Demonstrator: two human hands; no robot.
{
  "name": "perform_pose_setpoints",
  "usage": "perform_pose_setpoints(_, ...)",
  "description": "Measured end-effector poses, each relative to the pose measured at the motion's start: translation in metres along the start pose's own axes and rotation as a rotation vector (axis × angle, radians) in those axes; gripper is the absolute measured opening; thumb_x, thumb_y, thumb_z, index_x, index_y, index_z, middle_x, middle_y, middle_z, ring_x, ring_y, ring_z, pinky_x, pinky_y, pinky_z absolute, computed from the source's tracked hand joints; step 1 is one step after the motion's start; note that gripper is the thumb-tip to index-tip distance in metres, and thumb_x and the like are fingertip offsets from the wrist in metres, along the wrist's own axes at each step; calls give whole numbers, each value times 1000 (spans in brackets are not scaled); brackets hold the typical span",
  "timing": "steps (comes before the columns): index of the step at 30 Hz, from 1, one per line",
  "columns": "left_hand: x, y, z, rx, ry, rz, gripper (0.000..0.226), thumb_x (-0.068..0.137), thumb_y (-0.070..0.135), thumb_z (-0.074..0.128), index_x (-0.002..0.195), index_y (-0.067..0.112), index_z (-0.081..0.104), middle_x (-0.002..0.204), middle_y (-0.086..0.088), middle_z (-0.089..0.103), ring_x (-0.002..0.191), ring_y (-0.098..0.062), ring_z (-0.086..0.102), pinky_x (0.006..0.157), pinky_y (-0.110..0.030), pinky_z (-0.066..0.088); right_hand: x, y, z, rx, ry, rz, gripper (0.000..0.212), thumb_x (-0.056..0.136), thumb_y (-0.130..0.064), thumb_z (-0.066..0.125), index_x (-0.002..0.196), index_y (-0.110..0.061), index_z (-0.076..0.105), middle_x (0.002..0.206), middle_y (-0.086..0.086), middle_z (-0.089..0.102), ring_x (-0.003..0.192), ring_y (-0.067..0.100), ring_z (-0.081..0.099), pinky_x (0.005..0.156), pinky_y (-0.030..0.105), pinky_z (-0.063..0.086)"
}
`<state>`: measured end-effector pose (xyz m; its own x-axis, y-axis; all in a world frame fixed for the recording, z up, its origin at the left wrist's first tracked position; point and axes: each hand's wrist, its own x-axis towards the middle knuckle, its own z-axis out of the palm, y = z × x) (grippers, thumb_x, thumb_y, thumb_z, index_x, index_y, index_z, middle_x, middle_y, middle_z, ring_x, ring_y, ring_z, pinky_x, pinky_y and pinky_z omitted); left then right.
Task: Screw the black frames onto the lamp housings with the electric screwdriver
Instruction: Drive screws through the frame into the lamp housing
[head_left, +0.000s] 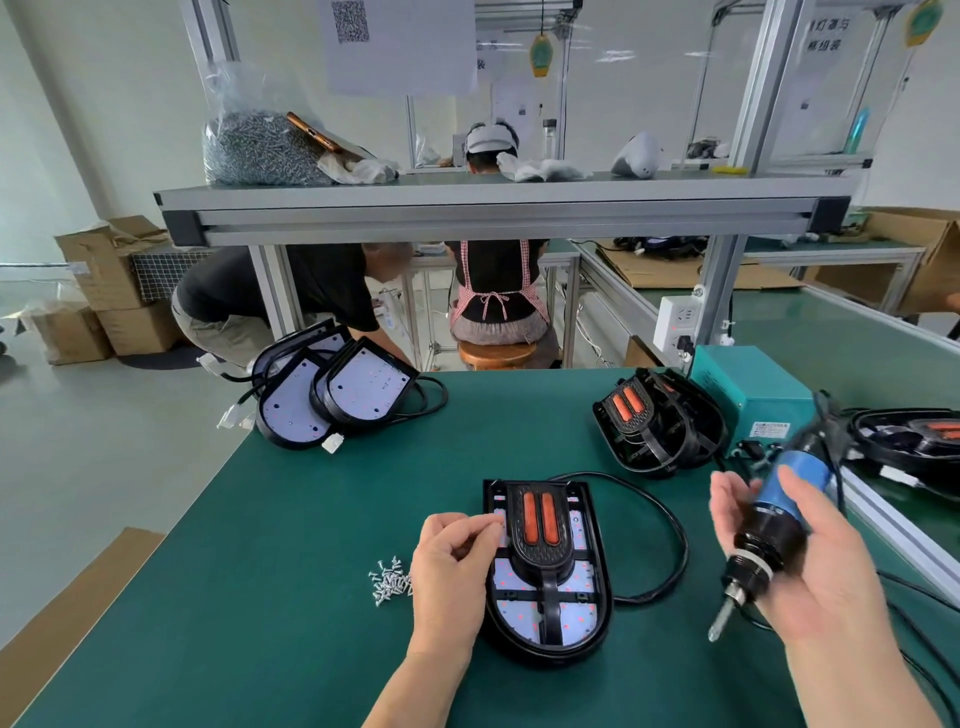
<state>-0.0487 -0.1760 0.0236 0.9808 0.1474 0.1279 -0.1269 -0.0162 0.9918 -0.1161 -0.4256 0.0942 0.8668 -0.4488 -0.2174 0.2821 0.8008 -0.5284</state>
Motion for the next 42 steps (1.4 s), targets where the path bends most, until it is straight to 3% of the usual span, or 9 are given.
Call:
perform_pose_setpoints(5,-2,16,-1,208,71,199,29,90,10,72,83,37,77,88,25,69,92,-4,65,80,-8,44,-3,13,12,-259,-112,-46,42,81,-45,65,108,-12,66,84,9,73,67,13,64,59,21,55)
perform_pose_setpoints(9,0,31,2,238,39,228,23,90,9,72,88,31,79,85,20,72,88,2,65,78,-7,44,0,22,22,-334,-155,-93,31,75,-38,70,97,-17,61,73,11,70,63,12,63,61,16,54)
perform_pose_setpoints(12,0,37,5,208,-15,183,26,89,8,73,87,34,77,84,19,72,82,0,66,74,-7,45,1,28,33,-345,-198,-149,37,74,-33,74,104,-17,60,71,5,61,56,12,54,55,15,49)
perform_pose_setpoints(14,1,39,7,183,-54,131,25,88,7,73,87,31,76,82,15,74,79,-4,67,73,-10,48,4,29,38,-257,-172,-174,45,69,-29,78,107,-14,60,75,0,56,58,9,53,57,13,49)
perform_pose_setpoints(17,2,43,8,193,-110,122,25,87,3,72,82,27,75,79,14,74,78,-5,68,73,-12,50,10,28,50,-153,-103,-242,34,76,-25,77,102,-12,59,78,-2,56,61,6,54,59,14,49)
perform_pose_setpoints(20,2,47,11,204,-160,114,33,86,0,71,75,31,75,77,13,73,74,-5,66,71,-13,50,17,24,60,-110,27,-315,20,90,-24,72,99,-15,57,67,-5,59,60,8,55,59,16,49)
perform_pose_setpoints(25,1,51,22,151,-235,66,34,89,4,70,80,36,73,77,9,74,71,-5,65,71,-17,51,23,18,81,-2,178,-362,24,87,-26,76,98,-16,57,61,-6,61,54,9,59,53,20,51)
perform_pose_setpoints(36,-1,58,34,-264,-273,-157,26,88,-3,70,79,20,78,83,-13,75,66,-14,59,70,-28,49,28,33,99,-35,248,-454,25,87,-22,76,105,-15,60,66,-2,61,53,10,59,54,21,52)
perform_pose_setpoints(42,-2,59,36,-297,-257,-192,25,86,-4,71,77,19,78,85,-15,74,71,-19,59,74,-31,48,30,33,96,-31,271,-435,24,87,-22,76,103,-17,59,66,-2,61,53,11,58,53,21,52)
